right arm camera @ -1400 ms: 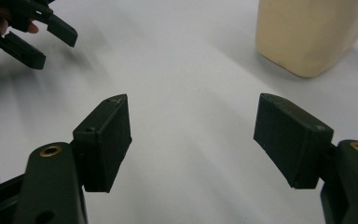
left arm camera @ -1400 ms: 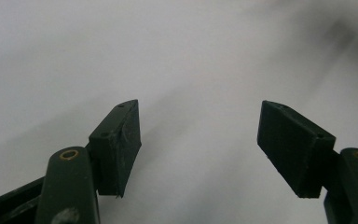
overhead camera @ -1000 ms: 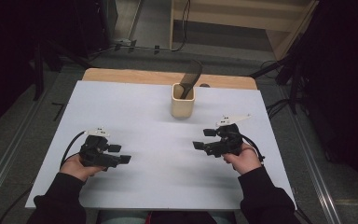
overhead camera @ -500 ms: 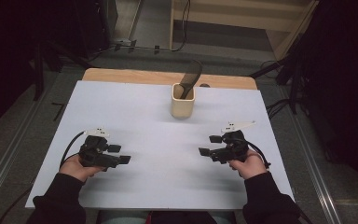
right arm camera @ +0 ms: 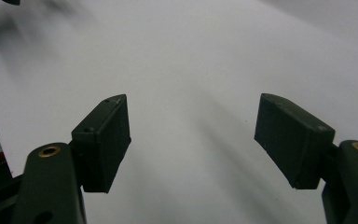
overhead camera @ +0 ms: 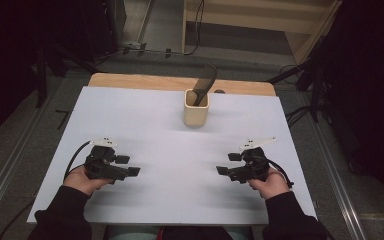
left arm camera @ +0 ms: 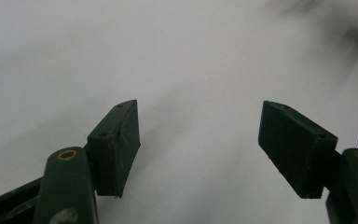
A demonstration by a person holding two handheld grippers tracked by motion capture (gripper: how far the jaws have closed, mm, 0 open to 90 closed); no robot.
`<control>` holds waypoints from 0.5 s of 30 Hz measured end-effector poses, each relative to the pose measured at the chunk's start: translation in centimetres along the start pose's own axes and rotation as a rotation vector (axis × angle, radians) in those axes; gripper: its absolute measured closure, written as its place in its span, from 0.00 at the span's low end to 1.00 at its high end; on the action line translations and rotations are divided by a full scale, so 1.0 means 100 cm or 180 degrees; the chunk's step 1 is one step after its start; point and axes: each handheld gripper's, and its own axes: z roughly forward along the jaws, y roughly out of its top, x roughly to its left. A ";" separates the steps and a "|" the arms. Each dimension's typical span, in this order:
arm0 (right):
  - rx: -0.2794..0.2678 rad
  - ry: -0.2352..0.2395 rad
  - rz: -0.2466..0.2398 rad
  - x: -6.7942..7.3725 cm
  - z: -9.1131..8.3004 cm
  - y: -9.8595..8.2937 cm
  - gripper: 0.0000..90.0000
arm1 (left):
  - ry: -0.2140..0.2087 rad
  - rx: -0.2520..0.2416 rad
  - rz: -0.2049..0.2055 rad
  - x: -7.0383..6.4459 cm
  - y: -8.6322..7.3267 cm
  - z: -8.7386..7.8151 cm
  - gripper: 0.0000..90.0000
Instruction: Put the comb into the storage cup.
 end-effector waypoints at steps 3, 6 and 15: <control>0.0012 -0.0006 0.0020 0.000 -0.002 -0.004 0.27 | -0.0004 -0.0001 0.0003 0.000 0.000 0.000 0.33; 0.0011 -0.0030 0.0043 -0.002 -0.005 -0.008 0.27 | 0.0002 0.0000 -0.0002 0.000 0.000 0.000 0.33; 0.0002 -0.0090 0.0100 -0.007 -0.012 -0.017 0.27 | 0.0004 0.0003 0.0027 -0.001 -0.001 0.000 0.33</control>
